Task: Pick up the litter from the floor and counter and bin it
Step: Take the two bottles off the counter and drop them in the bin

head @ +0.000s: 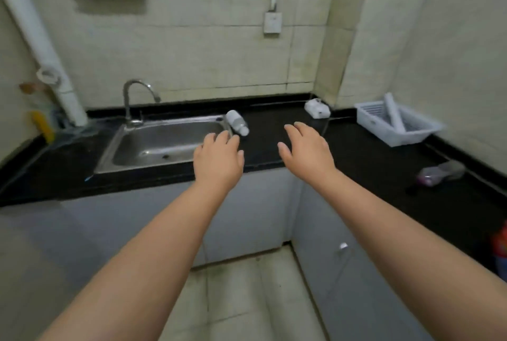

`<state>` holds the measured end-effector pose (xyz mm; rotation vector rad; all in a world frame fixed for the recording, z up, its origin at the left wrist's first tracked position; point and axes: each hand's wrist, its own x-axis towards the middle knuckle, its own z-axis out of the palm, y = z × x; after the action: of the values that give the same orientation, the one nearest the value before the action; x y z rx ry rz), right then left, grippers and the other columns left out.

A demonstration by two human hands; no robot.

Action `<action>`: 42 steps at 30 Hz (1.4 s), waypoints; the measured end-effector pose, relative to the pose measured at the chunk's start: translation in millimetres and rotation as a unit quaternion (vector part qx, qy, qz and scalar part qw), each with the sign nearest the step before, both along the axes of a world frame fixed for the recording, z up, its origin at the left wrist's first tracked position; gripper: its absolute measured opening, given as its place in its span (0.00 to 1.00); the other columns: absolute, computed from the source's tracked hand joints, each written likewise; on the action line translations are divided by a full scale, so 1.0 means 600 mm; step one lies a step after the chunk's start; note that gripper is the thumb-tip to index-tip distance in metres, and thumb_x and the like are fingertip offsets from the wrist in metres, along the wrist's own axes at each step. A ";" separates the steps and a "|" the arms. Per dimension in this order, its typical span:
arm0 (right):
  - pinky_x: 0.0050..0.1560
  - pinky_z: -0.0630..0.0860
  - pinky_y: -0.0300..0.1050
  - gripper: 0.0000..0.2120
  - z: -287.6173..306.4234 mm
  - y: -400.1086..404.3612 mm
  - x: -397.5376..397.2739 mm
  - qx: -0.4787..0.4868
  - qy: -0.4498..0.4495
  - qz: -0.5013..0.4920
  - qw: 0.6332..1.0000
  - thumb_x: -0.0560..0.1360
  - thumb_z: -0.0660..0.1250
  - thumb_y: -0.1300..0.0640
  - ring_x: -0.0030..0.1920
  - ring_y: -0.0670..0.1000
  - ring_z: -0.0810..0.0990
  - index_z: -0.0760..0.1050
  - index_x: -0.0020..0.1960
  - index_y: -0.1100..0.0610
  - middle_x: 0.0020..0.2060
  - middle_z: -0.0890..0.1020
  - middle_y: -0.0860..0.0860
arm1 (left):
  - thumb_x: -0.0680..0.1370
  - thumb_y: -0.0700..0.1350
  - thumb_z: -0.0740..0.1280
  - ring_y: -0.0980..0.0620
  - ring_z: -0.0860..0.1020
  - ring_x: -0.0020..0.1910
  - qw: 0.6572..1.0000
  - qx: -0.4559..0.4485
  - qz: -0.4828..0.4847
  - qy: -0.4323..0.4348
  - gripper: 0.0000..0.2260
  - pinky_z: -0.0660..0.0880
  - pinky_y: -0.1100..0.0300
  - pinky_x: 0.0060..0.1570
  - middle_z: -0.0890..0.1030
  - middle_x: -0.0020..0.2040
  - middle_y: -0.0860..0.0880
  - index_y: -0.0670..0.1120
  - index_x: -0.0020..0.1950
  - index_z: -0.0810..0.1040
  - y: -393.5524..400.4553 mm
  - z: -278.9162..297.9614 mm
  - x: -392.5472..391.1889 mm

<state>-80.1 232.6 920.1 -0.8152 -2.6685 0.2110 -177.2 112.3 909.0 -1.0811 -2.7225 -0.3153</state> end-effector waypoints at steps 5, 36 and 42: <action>0.72 0.62 0.51 0.24 0.009 0.178 0.079 -0.025 0.004 -0.119 0.993 0.79 0.56 0.52 0.73 0.55 0.62 0.60 0.73 0.58 0.73 0.63 0.57 | 0.82 0.49 0.55 0.46 0.64 0.71 0.995 -0.009 -0.096 -0.014 0.17 0.68 0.50 0.64 0.68 0.71 0.49 0.47 0.70 0.67 0.219 0.012 0.034; 0.66 0.67 0.54 0.55 -0.303 0.580 0.524 -0.314 -0.128 -0.652 0.679 0.62 0.72 0.38 0.69 0.57 0.62 0.41 0.76 0.50 0.69 0.61 0.54 | 0.78 0.55 0.61 0.42 0.69 0.66 0.846 -0.271 -0.456 -0.055 0.24 0.71 0.51 0.61 0.70 0.67 0.41 0.44 0.70 0.64 1.032 -0.266 0.336; 0.67 0.65 0.53 0.52 -0.312 0.580 0.516 -0.278 -0.120 -0.680 0.668 0.64 0.68 0.34 0.68 0.57 0.63 0.43 0.76 0.50 0.69 0.64 0.55 | 0.77 0.51 0.65 0.37 0.73 0.62 0.839 -0.275 -0.450 -0.133 0.24 0.73 0.49 0.58 0.72 0.64 0.36 0.40 0.67 0.63 1.088 -0.293 0.329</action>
<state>229.3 580.4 733.0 -2.8363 -1.3827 0.5145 20.1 764.8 733.0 -2.6283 -2.3304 0.2548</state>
